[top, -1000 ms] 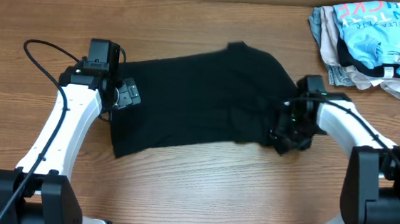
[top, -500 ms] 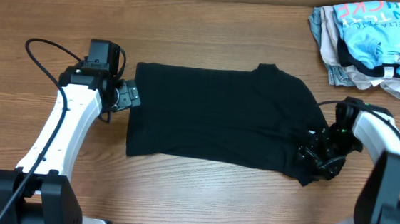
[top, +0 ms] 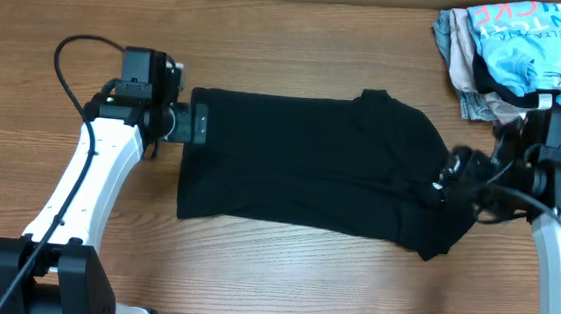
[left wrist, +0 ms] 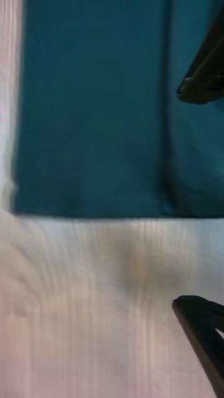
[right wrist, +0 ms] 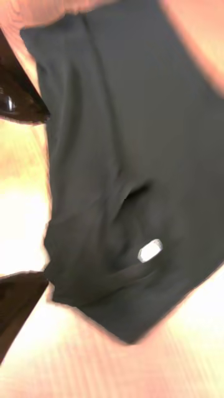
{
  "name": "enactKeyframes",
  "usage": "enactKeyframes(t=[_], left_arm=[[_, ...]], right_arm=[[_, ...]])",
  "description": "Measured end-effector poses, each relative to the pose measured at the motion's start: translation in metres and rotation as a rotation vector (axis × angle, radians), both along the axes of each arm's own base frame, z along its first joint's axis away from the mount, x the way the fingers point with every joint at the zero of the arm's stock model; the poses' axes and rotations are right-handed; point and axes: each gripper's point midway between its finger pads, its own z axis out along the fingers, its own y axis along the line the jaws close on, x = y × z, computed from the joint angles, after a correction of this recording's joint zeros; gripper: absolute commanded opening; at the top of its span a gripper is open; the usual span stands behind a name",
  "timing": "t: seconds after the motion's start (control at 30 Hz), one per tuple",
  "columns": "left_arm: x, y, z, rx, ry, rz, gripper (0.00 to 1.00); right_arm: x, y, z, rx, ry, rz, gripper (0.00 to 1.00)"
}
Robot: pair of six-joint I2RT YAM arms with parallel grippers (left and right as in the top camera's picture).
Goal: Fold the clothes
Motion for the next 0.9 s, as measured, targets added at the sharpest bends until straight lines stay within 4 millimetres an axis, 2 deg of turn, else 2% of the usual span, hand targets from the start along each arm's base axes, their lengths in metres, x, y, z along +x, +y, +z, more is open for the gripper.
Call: enactKeyframes(t=[0.1,0.17,0.23,0.4,0.63,0.77,0.9], left_arm=[[0.020,-0.009,0.011,-0.018,-0.098,-0.074,1.00],[0.032,-0.014,0.014,-0.022,-0.149,-0.114,1.00],[0.043,-0.017,0.010,-0.022,-0.177,-0.146,1.00],[0.071,-0.021,-0.019,-0.013,-0.208,-0.191,1.00],[0.095,-0.021,-0.065,-0.004,-0.138,-0.202,1.00],[0.116,-0.016,-0.074,0.019,-0.078,-0.169,0.97],[0.135,-0.011,-0.068,0.013,-0.007,-0.099,0.95]], right_arm=[[0.019,0.016,0.030,-0.034,-0.160,0.103,0.95],[0.033,0.029,0.042,-0.043,-0.242,0.161,0.95],[0.039,0.036,0.044,-0.044,-0.265,0.188,0.96],[0.056,0.049,0.033,-0.043,-0.265,0.237,0.95],[0.062,0.053,0.009,-0.038,-0.189,0.251,0.94],[0.062,0.053,0.009,-0.038,-0.189,0.251,0.92],[0.063,0.053,0.009,-0.039,-0.191,0.253,0.91]])
